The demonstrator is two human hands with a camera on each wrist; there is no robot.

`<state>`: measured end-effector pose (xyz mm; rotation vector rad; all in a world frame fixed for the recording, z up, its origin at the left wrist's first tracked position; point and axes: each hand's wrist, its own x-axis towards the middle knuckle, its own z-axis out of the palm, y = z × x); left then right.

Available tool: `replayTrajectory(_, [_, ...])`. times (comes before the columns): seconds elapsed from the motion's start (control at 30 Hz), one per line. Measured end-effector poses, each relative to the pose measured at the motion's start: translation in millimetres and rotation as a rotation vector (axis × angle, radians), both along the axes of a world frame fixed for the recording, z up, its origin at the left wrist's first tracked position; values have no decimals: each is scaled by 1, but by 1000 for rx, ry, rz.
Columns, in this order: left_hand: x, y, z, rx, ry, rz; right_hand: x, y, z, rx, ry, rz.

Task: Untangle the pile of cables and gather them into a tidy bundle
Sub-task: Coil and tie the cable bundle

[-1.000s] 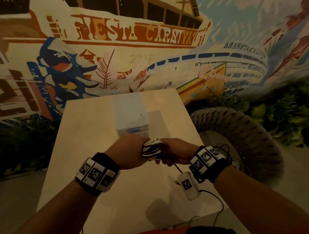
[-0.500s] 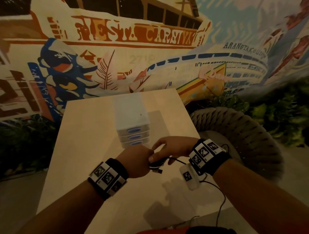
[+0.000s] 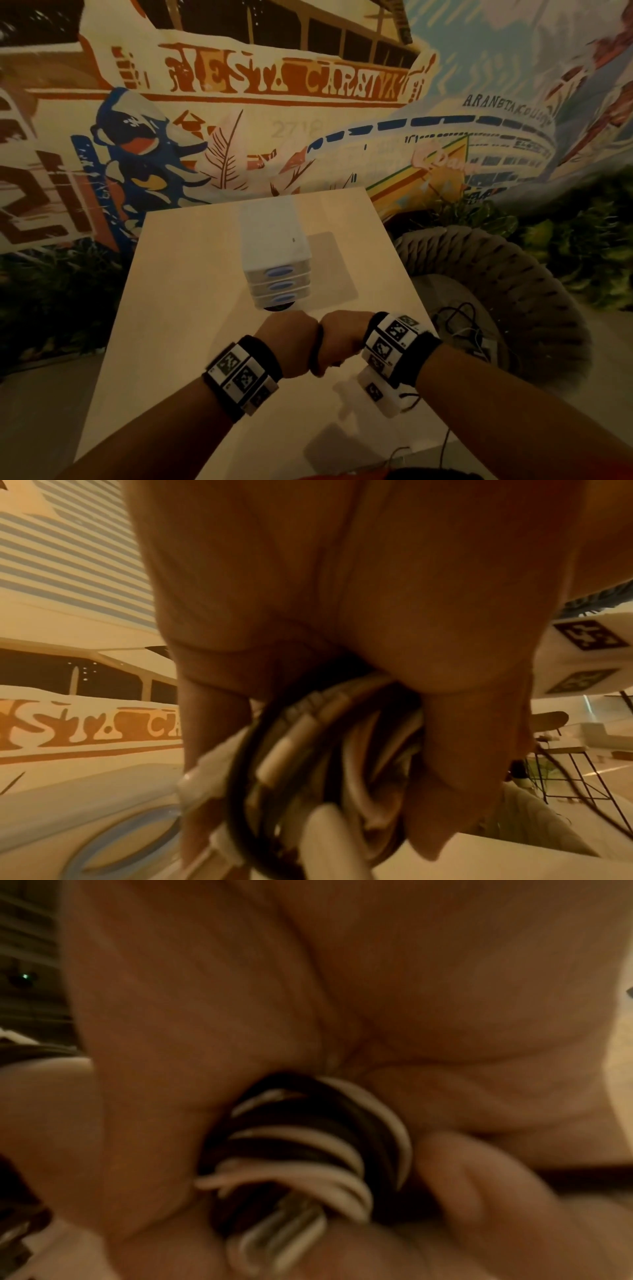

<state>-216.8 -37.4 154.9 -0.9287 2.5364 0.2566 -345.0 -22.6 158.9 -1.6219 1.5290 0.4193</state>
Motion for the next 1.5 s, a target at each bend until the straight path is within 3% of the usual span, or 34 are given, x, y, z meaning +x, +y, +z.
replayTrajectory(0.13, [6, -7, 3, -31, 116, 26, -10, 2, 4, -49, -48, -49])
replayTrajectory(0.27, [35, -22, 23, 30, 398, 126, -36, 4, 17, -96, -146, -110])
replayTrajectory(0.37, [59, -30, 23, 328, 709, 376, -55, 7, 25, -143, -356, -210])
replayTrajectory(0.47, [66, -26, 10, 618, 843, 517, -56, 11, 33, -157, -632, -292])
replayTrajectory(0.6, [44, -9, 13, 860, 1023, 426, -40, 11, 37, -142, -842, -321])
replayTrajectory(0.73, [27, -4, 25, 941, 1300, 394, -28, 11, 38, -79, -835, -227])
replayTrajectory(0.8, [26, -2, 27, 928, 1362, 410, -25, 12, 41, -51, -837, -192])
replayTrajectory(0.9, [27, -2, 27, 918, 1351, 445, -24, 12, 49, -80, -819, -109])
replayTrajectory(0.97, [29, -5, 28, 816, 1359, 431, -26, 10, 51, -83, -808, -97])
replayTrajectory(1.17, [42, -17, 46, 698, 1480, 437, -43, 14, 31, -83, -557, -30])
replayTrajectory(1.37, [45, -18, 44, 183, 934, 326, -55, 11, 24, -221, -483, -151])
replayTrajectory(1.5, [38, -19, 38, 14, 711, 250, -54, 10, 26, -95, -633, -366])
